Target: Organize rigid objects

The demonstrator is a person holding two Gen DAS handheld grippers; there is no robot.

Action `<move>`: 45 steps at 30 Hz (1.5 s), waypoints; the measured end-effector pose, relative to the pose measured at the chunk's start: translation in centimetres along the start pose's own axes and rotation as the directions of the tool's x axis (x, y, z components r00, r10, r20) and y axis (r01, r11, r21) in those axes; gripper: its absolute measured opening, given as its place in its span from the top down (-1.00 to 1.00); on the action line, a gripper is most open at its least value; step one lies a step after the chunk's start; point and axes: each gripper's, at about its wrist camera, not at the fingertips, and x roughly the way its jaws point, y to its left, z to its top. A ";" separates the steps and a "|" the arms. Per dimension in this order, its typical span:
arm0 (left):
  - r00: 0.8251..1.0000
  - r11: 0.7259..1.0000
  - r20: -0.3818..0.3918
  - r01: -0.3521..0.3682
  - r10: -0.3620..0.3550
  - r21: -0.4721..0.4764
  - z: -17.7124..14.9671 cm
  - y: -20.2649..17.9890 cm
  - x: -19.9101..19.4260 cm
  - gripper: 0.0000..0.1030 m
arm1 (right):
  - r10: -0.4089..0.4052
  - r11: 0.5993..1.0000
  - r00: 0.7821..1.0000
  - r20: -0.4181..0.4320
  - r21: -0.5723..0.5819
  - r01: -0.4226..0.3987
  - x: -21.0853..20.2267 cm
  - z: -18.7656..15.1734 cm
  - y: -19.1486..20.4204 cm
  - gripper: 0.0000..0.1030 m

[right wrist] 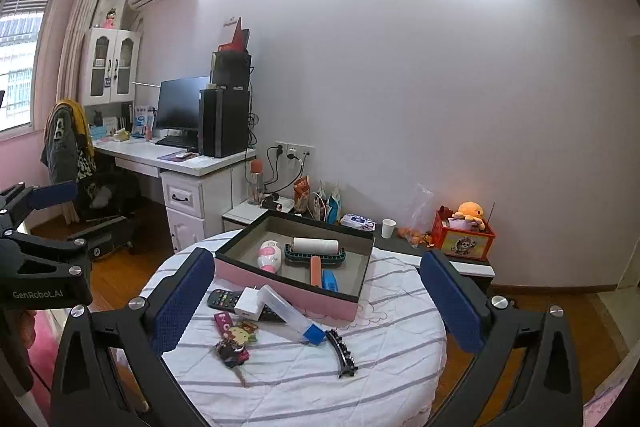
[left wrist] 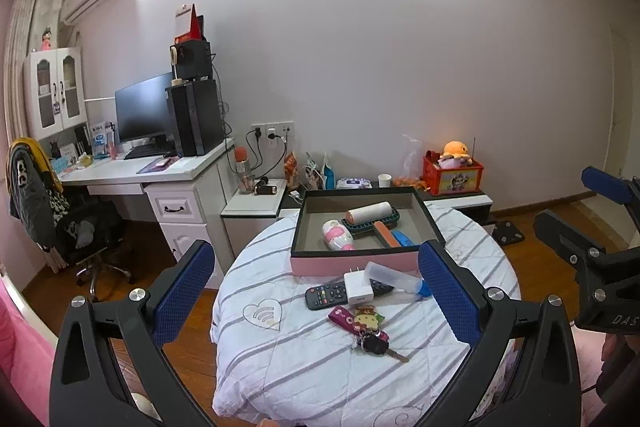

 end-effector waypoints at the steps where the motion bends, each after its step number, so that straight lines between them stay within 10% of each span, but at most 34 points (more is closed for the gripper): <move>1: 1.000 1.000 0.003 0.003 -0.003 0.003 -0.1 -0.1 -0.3 -0.99 | -0.002 1.000 1.000 0.001 0.001 0.002 -0.2 -0.1 0.0 -1.00; 15: 1.000 1.000 -0.023 -0.001 0.001 0.003 -1.1 -0.3 -0.6 -0.99 | -0.006 1.000 1.000 -0.024 0.015 0.006 -1.2 -1.8 0.0 -1.00; 25: 0.984 1.000 -0.179 -0.001 0.004 0.021 -4.2 -1.6 5.5 -1.00 | -0.002 0.999 0.990 -0.143 0.052 0.010 3.0 -5.1 -1.7 -1.00; 45: 0.853 0.998 -0.521 -0.004 0.035 0.060 -14.5 -6.0 20.7 -0.99 | 0.074 0.990 0.914 -0.398 0.139 -0.020 14.0 -13.8 -4.5 -1.00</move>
